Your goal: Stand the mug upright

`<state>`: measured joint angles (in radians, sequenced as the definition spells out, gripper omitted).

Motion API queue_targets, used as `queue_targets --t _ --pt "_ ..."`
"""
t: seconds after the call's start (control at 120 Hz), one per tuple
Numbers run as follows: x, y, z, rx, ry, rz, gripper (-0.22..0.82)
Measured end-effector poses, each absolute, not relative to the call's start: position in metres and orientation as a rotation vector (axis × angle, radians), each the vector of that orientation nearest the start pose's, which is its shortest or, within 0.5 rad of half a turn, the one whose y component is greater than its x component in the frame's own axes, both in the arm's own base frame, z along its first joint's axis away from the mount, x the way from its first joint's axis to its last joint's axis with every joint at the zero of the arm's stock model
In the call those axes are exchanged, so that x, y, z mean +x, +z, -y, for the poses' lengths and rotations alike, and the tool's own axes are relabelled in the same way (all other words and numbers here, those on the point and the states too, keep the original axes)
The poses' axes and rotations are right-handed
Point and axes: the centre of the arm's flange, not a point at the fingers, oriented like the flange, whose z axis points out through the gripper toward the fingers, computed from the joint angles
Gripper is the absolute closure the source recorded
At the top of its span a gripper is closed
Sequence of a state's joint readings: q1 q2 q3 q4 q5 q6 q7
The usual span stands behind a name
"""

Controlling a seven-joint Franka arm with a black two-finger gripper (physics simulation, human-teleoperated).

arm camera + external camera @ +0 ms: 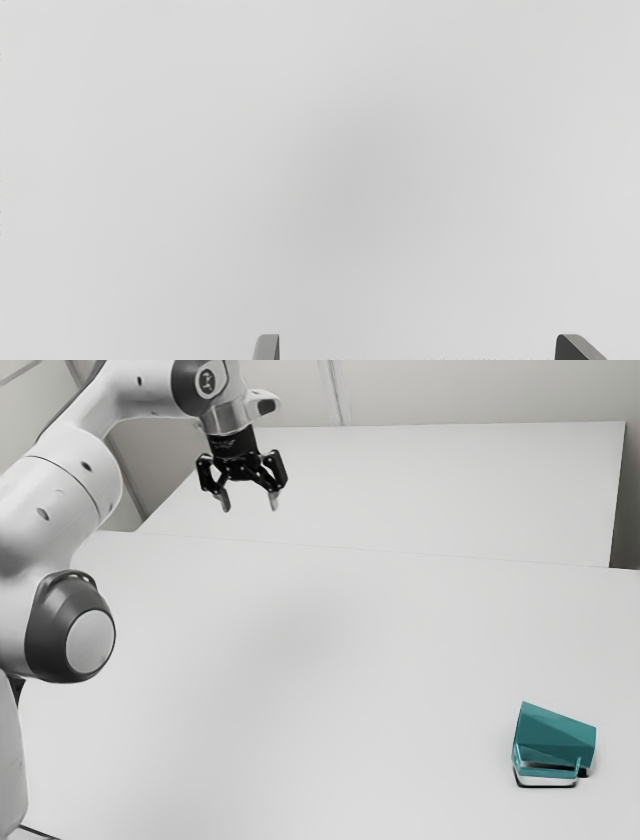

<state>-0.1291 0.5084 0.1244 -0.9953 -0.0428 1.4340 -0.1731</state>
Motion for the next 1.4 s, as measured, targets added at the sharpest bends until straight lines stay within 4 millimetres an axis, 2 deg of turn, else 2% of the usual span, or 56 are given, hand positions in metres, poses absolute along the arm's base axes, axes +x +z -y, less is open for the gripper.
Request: queue_targets --t 0.217,0.283,0.392,0.525,0.592,0.667,0.817,0.908,1.033,1.225,1.4 --pt "0.673 0.581 0.044 -3.112 0.073 0.185 0.0" --pt "0.664 0.579 0.063 -3.125 0.095 0.132 0.0" --pt "0.631 0.564 0.091 -3.202 0.169 0.061 0.0" --pt "0.581 0.55 0.141 -3.319 0.181 -0.052 0.0" --pt "0.561 0.536 0.164 -3.376 0.181 -0.095 0.0" --pt "0.545 0.506 0.183 -3.453 0.227 -0.106 0.0" --pt "0.527 0.454 0.208 -3.604 0.317 -0.077 0.0" --pt "0.515 0.43 0.22 -3.69 0.364 -0.056 0.0" --pt "0.5 0.404 0.239 -3.766 0.402 -0.066 0.0" --pt "0.485 0.37 0.286 -3.83 0.425 -0.183 0.0" --pt "0.475 0.343 0.322 -3.87 0.376 -0.297 0.0"
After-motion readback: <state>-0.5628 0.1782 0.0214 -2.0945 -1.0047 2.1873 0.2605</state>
